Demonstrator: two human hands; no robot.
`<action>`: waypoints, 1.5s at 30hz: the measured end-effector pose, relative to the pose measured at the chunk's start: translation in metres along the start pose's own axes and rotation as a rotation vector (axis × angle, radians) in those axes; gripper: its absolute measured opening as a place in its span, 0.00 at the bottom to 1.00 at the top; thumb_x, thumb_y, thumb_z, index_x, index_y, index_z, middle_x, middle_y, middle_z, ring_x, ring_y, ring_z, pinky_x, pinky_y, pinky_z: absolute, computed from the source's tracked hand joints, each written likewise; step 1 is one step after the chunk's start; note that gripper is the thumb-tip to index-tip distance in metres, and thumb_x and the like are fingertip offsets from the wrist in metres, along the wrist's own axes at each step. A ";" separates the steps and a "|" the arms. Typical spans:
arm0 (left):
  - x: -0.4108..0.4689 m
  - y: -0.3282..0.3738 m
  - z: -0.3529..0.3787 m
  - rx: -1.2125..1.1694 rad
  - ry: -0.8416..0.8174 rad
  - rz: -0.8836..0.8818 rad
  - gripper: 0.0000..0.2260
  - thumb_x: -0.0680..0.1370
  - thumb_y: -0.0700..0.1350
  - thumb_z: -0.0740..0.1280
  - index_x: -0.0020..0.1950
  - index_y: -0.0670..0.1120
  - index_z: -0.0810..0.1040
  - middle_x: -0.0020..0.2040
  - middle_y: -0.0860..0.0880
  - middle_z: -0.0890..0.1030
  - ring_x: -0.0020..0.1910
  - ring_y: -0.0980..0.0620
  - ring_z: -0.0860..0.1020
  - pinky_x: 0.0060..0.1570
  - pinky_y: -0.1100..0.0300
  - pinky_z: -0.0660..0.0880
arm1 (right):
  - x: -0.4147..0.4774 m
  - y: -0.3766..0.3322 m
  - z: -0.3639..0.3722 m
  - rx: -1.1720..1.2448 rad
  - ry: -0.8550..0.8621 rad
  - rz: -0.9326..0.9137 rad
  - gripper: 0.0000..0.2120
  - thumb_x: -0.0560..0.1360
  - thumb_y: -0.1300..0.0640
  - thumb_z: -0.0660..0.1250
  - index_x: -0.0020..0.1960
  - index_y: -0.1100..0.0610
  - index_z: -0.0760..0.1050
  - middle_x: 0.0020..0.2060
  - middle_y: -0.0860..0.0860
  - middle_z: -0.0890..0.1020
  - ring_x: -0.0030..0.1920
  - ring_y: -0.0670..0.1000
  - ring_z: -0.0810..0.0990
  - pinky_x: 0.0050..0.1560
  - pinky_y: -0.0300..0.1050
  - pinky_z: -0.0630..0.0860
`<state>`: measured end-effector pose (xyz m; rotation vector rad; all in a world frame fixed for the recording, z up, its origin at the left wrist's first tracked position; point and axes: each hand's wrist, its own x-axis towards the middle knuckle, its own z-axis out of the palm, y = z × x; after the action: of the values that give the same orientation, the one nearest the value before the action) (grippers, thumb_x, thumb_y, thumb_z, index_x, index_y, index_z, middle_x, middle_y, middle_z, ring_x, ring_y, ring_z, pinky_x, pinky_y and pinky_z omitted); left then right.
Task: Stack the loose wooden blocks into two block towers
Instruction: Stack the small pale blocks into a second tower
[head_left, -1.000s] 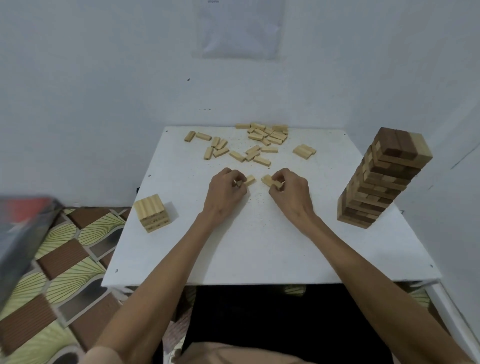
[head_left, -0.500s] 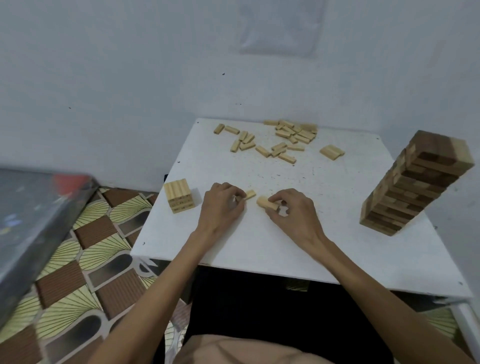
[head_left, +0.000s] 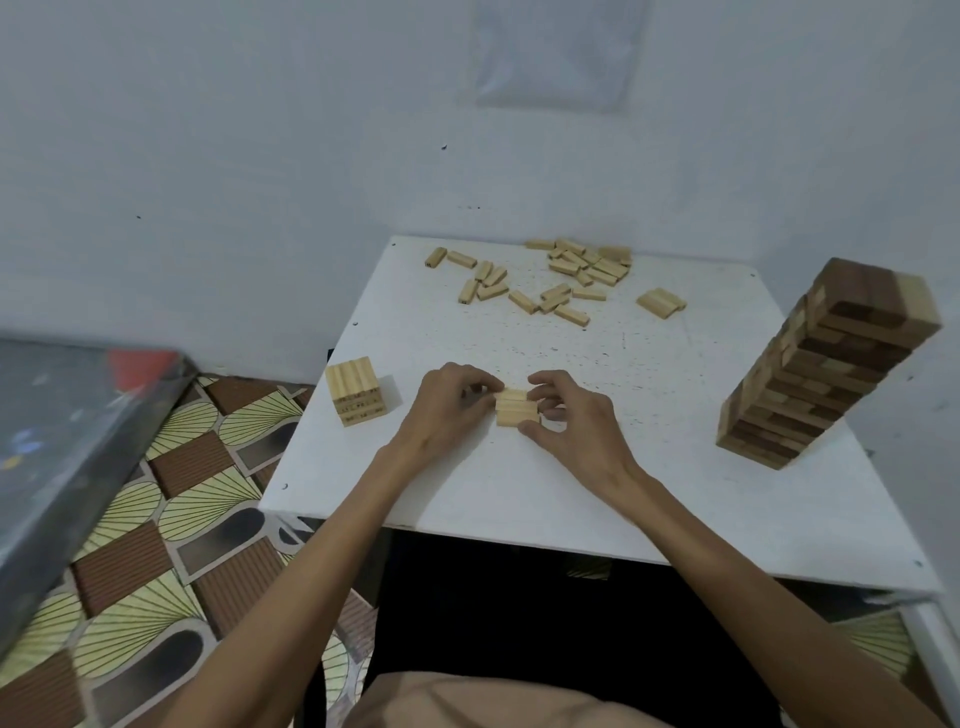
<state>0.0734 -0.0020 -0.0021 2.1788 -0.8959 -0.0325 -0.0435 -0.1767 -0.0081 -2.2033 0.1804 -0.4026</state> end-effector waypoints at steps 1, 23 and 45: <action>-0.001 0.001 -0.002 -0.014 -0.021 0.004 0.10 0.80 0.40 0.70 0.59 0.48 0.86 0.45 0.63 0.79 0.46 0.63 0.77 0.51 0.62 0.74 | 0.001 0.001 0.001 -0.013 0.010 -0.013 0.24 0.73 0.60 0.80 0.66 0.56 0.76 0.53 0.50 0.82 0.51 0.47 0.81 0.56 0.38 0.80; 0.014 0.017 -0.013 0.307 -0.455 -0.002 0.18 0.78 0.49 0.69 0.66 0.47 0.77 0.51 0.50 0.78 0.50 0.49 0.76 0.50 0.56 0.73 | 0.051 -0.011 -0.029 -0.346 -0.518 0.016 0.26 0.75 0.54 0.73 0.71 0.53 0.72 0.45 0.48 0.82 0.41 0.43 0.76 0.44 0.40 0.73; 0.008 -0.004 -0.015 0.217 -0.293 0.084 0.21 0.74 0.54 0.75 0.66 0.54 0.77 0.61 0.54 0.78 0.60 0.52 0.72 0.60 0.49 0.72 | 0.061 -0.010 -0.031 -0.374 -0.579 0.057 0.24 0.75 0.53 0.76 0.69 0.53 0.75 0.45 0.47 0.83 0.44 0.45 0.79 0.51 0.47 0.77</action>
<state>0.0865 0.0052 0.0078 2.3735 -1.2029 -0.2286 0.0033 -0.2097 0.0311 -2.5737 -0.0014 0.3350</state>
